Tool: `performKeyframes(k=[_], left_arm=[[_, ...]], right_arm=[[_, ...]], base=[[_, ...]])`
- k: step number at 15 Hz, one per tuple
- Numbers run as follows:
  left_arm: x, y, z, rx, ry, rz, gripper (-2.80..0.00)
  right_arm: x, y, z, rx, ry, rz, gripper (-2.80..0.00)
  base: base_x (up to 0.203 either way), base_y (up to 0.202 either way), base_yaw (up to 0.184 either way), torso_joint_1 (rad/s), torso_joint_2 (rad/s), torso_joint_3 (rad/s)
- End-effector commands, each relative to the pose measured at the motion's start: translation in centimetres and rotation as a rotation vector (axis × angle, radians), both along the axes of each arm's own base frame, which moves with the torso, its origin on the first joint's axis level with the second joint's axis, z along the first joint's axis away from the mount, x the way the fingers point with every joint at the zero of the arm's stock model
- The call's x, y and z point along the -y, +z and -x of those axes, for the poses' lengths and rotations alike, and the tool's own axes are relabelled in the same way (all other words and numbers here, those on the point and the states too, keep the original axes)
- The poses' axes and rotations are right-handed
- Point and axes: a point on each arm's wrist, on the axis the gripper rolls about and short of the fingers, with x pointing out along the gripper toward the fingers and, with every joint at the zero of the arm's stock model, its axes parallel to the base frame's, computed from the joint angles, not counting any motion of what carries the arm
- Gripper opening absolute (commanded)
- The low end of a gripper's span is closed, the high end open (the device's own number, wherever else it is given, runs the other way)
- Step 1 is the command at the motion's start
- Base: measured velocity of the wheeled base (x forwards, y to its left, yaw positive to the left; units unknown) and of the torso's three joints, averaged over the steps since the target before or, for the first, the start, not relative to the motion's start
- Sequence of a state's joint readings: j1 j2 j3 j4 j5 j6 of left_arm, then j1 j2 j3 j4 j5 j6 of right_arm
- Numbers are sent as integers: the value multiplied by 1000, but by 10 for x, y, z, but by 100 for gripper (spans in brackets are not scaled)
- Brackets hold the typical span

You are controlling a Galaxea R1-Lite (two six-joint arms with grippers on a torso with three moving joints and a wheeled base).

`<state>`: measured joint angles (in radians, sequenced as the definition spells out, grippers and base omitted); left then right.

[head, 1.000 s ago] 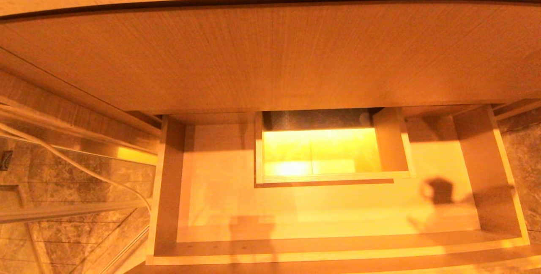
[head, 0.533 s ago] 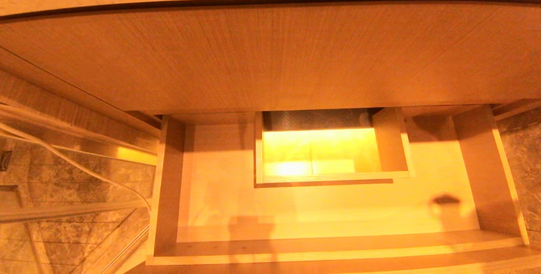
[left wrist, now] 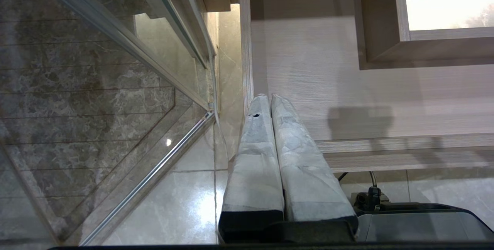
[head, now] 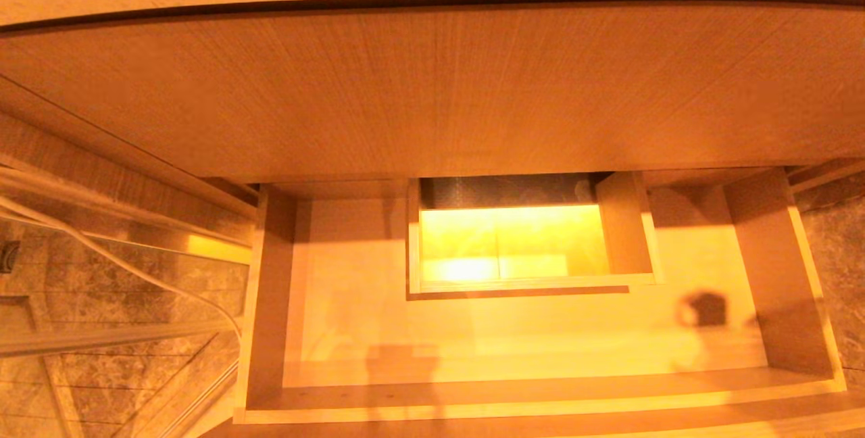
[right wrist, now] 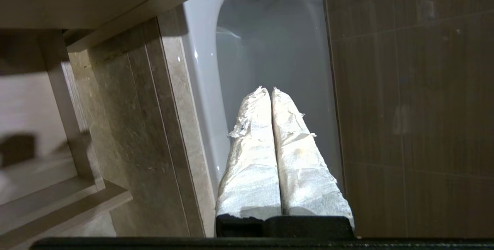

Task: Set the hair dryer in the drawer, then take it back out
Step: Pick up the hairdryer

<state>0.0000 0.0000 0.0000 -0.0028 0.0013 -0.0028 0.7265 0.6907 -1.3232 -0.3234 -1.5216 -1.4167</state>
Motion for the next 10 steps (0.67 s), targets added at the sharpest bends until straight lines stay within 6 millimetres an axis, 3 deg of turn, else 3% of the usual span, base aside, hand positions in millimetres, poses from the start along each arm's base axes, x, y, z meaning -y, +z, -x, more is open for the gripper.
performKeyframes(k=[1,10], left_arm=[[0,0,0,0,0,0,-280],[0,0,0,0,0,0,-280]], right_arm=[[-14,7,-16,-28,-9,16,-280],[-25,15,-29,-73,10,59,-280]], base=[[0,0,0,0,0,0],[0,0,0,0,0,0]])
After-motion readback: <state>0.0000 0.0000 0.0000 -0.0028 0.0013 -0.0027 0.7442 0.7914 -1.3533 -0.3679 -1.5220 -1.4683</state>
